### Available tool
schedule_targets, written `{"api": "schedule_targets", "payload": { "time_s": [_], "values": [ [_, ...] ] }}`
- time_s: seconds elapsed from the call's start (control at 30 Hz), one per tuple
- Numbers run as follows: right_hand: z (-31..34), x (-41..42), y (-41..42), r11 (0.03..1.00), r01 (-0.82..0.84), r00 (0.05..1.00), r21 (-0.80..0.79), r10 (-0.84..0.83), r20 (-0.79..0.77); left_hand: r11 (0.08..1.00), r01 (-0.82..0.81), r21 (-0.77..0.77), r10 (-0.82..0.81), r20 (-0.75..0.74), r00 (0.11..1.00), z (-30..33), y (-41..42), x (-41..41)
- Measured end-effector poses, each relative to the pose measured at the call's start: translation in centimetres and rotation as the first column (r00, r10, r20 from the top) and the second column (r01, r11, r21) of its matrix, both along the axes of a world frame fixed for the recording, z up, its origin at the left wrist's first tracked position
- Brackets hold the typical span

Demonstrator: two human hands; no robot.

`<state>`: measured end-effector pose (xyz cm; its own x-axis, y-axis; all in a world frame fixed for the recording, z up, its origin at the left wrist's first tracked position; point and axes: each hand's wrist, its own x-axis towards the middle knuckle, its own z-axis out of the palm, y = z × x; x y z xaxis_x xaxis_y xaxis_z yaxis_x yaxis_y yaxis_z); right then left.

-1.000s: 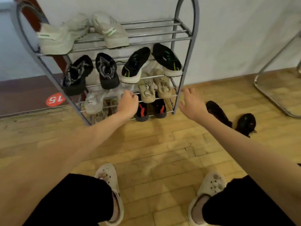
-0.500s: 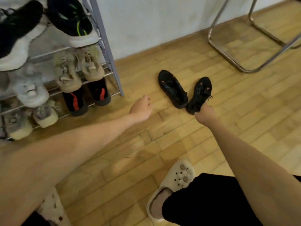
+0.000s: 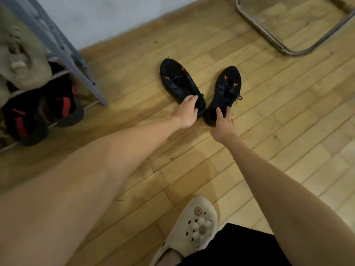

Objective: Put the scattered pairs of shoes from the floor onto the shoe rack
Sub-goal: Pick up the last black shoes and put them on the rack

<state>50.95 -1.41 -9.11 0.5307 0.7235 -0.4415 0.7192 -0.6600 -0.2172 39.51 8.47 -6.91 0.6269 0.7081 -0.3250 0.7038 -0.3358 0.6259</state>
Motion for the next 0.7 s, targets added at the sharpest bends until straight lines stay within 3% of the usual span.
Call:
{"api": "schedule_targets", "payload": {
  "time_s": [0.3,0.47,0.7],
  "values": [
    [-1.7,1.0,0.8,0.996,-0.056,0.997,0.064,0.052,0.058,0.993,-0.100,0.055,0.102,-0.039,0.994,-1.9,1.9,2.8],
    [-0.8,-0.6,0.2,0.998,-0.065,0.998,0.023,0.064,0.028,0.979,-0.196,0.052,0.197,-0.009,0.980,-1.8,0.7,-1.7],
    [0.4,-4.5,-3.5,0.983,-0.167,0.985,-0.070,0.170,0.039,0.978,-0.207,0.017,0.207,-0.008,0.978,-1.5,-3.3,-11.6]
  ]
}}
